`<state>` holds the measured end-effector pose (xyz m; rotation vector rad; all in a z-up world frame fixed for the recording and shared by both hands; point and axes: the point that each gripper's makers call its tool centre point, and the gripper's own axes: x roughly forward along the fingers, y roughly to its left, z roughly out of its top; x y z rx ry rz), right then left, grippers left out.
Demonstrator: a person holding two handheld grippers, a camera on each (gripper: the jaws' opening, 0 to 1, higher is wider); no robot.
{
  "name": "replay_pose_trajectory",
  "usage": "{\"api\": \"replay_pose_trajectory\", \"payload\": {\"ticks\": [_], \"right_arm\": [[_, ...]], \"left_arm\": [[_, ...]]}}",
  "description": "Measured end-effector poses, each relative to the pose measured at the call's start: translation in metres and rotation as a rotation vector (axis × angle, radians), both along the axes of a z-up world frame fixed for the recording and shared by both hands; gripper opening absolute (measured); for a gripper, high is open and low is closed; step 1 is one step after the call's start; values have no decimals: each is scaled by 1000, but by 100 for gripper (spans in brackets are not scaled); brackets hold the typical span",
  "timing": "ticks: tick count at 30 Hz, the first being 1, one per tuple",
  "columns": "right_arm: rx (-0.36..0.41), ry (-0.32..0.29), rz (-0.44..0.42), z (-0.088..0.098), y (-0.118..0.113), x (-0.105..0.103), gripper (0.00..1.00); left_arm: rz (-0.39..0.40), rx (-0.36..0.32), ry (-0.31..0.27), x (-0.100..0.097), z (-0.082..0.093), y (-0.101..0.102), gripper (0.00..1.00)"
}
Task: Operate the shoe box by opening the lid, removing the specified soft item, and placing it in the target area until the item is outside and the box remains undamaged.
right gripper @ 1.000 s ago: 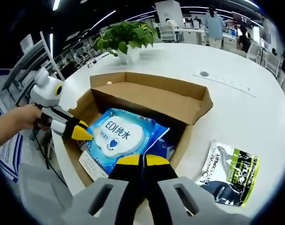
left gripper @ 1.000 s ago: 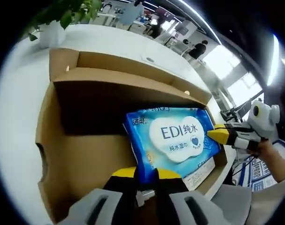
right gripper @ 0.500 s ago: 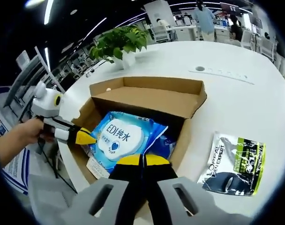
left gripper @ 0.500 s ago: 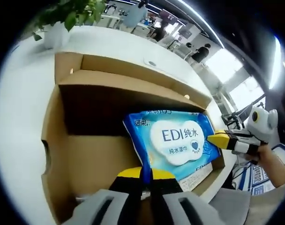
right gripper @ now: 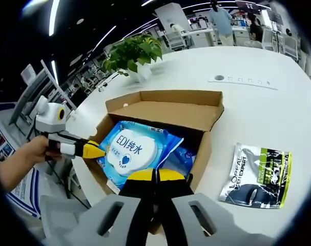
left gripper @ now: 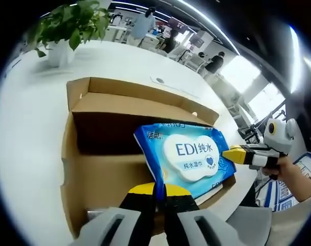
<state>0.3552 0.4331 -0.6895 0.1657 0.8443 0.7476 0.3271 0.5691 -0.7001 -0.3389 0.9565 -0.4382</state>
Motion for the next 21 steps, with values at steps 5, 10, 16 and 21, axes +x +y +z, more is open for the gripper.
{"api": "replay_pose_trajectory", "payload": {"ticks": [5,10,16,21], "right_arm": [[28,2,-12,10,-5,0,0],[33,-9,-12,16,-10,-2,0],[35,-15,-27,21,-25,0,0],[35,-17,-44,25,-39,1,0]], "left_arm": [[-8,-6,-11,-4,10,-6,3],[-17,-6,-28,-4,17,-13,3],[-30,-8,-50,-2,26,-27,3],[-34,-10,-61,2,31,-41,3]]}}
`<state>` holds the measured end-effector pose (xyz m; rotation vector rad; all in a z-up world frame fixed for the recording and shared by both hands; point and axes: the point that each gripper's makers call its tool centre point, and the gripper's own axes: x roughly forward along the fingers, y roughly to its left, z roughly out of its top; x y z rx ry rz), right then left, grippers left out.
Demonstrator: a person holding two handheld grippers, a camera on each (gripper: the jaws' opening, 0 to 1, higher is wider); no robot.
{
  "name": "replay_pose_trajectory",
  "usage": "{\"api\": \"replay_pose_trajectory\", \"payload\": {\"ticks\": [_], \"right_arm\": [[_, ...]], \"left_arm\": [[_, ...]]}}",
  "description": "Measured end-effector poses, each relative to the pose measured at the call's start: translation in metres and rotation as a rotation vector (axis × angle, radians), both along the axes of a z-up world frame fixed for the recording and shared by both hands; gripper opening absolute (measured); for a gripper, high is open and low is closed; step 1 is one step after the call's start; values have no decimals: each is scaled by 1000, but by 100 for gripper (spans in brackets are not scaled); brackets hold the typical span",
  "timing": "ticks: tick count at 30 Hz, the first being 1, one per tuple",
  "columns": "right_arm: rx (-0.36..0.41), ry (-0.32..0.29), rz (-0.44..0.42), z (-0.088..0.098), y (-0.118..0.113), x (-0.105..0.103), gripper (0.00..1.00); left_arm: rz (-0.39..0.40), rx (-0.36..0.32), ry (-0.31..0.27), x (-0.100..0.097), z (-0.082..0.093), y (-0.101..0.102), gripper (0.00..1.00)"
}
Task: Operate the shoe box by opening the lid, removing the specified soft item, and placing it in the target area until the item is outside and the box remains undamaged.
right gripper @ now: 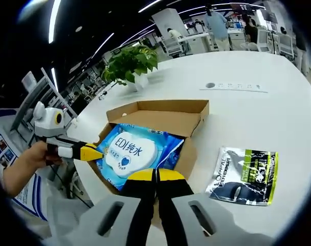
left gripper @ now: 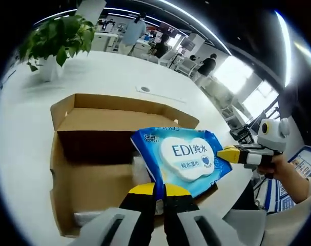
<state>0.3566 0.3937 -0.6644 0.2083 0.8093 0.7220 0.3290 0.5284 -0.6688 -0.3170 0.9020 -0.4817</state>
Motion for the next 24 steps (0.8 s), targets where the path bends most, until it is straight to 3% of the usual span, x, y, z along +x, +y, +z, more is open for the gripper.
{"api": "replay_pose_trajectory", "payload": {"ticks": [24], "right_arm": [[-30,14,-116,6,-81,17,0]], "left_arm": [[-60,-17,-31,21,11,-78,3]]}}
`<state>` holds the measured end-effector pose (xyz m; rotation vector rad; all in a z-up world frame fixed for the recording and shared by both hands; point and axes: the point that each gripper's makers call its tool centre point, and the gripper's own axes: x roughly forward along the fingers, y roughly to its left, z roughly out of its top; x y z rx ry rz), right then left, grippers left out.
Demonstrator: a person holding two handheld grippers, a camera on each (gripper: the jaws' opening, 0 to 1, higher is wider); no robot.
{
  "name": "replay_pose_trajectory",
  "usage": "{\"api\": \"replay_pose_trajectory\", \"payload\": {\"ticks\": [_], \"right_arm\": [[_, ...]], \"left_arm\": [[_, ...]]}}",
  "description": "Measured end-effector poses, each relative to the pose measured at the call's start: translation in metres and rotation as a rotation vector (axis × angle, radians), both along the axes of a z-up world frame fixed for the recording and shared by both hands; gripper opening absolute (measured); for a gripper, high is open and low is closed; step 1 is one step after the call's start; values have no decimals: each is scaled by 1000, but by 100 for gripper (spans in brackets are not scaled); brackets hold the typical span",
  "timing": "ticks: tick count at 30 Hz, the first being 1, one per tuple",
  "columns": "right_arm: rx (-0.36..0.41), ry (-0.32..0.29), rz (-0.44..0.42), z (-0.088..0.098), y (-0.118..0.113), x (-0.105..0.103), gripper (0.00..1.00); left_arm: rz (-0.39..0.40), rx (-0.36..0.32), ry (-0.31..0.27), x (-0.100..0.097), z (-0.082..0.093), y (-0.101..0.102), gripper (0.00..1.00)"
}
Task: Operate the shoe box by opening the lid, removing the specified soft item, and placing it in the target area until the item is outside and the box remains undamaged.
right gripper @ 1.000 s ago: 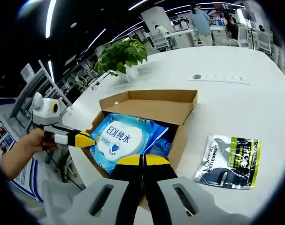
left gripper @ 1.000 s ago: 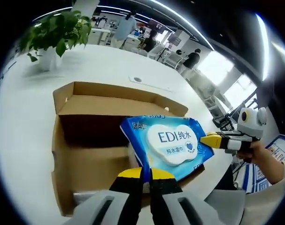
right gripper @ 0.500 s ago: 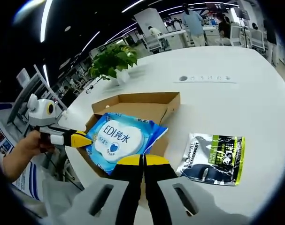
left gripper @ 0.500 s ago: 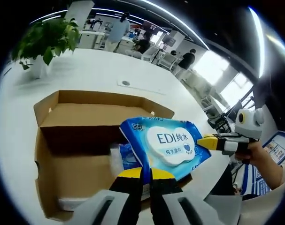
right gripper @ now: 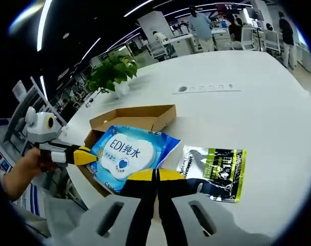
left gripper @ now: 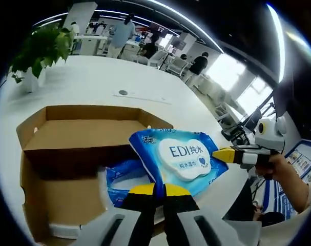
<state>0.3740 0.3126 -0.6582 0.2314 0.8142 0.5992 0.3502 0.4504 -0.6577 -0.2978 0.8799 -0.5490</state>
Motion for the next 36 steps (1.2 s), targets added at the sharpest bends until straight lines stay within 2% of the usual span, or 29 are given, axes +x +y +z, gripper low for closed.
{"api": "replay_pose_trajectory", "payload": {"ticks": [15,25,36], "right_arm": [[-21,8,-65,-3,-50,4,0],[-43,14,-88,-8,-73,4,0],[-64,30,-107,-23,-89,9,0]], "left_arm": [[-47,-8,-6,6,0,-49,3],[-85,-7,-15,7,-4,-73,3],[-122,19,-2,16,-14,-91,3]]}}
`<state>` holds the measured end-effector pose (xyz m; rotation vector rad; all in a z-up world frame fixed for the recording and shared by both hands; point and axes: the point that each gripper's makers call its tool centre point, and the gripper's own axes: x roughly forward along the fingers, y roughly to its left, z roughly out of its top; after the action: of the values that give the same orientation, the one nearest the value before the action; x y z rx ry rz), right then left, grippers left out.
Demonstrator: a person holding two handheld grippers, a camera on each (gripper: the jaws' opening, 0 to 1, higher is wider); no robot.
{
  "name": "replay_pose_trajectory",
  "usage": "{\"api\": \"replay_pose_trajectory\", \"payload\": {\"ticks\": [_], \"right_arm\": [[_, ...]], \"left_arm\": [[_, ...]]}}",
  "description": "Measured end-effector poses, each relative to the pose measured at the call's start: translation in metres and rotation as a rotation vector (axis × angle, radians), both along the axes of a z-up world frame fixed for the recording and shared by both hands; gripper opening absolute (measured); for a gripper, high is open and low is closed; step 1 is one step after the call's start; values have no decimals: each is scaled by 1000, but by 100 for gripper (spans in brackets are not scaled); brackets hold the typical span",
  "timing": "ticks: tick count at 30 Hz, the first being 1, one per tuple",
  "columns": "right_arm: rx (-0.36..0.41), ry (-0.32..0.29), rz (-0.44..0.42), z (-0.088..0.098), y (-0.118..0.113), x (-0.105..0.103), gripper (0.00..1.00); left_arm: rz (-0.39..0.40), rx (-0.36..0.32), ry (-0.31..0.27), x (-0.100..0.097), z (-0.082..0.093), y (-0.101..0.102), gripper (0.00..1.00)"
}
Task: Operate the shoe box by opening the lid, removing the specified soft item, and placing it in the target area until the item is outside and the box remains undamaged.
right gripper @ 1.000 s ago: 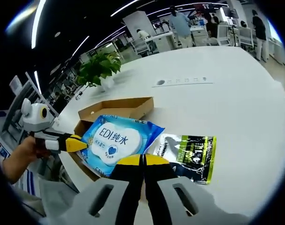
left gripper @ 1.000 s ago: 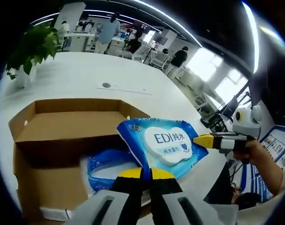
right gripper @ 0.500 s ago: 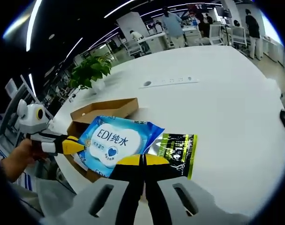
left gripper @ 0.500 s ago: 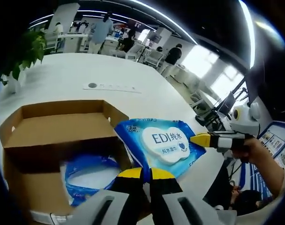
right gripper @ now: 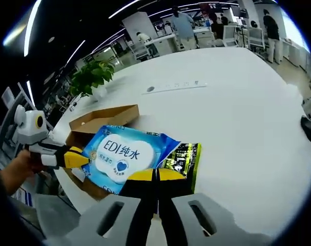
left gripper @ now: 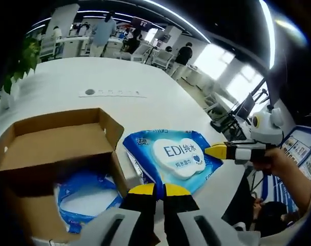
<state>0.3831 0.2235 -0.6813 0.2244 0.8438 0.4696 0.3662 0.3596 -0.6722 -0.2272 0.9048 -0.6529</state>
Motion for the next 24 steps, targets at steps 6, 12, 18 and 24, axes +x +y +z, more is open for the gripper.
{"api": "replay_pose_trajectory", "payload": {"ticks": [6,12,18,24], "right_arm": [[-19,11,-8,-10,-9,6,0],[-32,24,-3,-23,-15,13,0],[-41,41,4,-34,-17,18,0],[-55,57,15,-46,-19,25,0]], "left_arm": [[-26,32,7,7,-9,-11,3],[-54,72,18,12,-20,-18,3],[-83,114,37,16,-32,-22,3],[-110,148,53,20,-42,-24,3]]}}
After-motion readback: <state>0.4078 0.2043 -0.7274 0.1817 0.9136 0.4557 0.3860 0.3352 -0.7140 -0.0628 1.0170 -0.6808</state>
